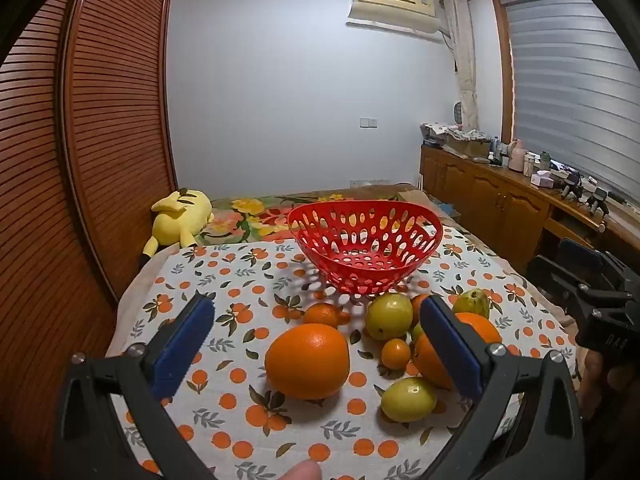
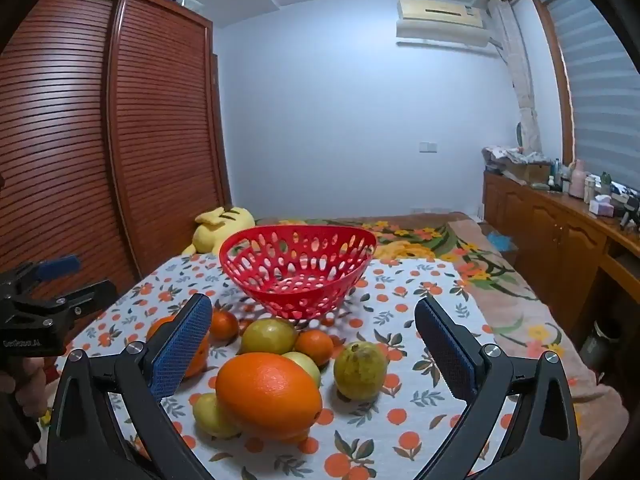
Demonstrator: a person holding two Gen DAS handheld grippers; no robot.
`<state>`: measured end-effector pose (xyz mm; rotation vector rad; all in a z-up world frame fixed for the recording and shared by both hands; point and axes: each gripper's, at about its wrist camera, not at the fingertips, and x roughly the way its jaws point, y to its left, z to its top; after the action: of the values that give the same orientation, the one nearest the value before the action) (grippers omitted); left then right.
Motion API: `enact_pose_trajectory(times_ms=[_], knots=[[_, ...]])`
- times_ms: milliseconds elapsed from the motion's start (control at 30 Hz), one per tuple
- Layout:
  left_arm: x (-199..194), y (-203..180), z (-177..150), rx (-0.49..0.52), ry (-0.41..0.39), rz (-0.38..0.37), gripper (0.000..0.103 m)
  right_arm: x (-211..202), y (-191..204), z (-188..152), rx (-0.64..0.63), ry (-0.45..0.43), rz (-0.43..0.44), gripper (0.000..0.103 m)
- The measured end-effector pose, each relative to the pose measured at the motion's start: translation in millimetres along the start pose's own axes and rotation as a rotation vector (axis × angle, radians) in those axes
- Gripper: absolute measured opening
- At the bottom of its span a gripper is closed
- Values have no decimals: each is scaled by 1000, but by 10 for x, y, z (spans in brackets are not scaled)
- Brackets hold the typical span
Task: Organize fruits
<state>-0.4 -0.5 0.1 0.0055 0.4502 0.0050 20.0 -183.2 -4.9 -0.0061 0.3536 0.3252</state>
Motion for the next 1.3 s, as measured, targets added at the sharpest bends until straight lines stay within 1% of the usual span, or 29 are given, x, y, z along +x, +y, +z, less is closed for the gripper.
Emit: enact_pose_trajectory(times_ms=[67, 100, 200, 267, 300, 433, 567, 733, 800, 1300], knots=[[3, -11, -2, 4, 2, -2, 103, -9, 34, -15, -3, 4, 5, 103], [6, -20, -3, 6, 3, -1, 103, 14, 47, -11, -1, 15, -8, 103], [9, -54, -3, 11, 5, 0, 103, -23, -41, 16, 4, 15, -7, 103], [8, -79, 1, 12, 4, 0, 103, -16, -20, 16, -4, 19, -11, 103], [9, -29, 1, 0, 3, -1, 103, -26, 5, 22, -10, 17, -12, 103], [18, -77, 0, -1, -2, -1, 103, -12, 0, 8, -7, 15, -15, 103], [-101, -4, 53, -8, -12, -8, 103, -8, 6, 5, -8, 12, -15, 103], [-139, -11, 63, -6, -22, -8, 103, -41, 8, 20, -9, 7, -15, 103], [-142, -13, 63, -6, -23, -8, 103, -70, 55, 27, -9, 1, -19, 103], [-180, -30, 70, -4, -24, -10, 103, -83, 66, 36, -10, -2, -18, 103]])
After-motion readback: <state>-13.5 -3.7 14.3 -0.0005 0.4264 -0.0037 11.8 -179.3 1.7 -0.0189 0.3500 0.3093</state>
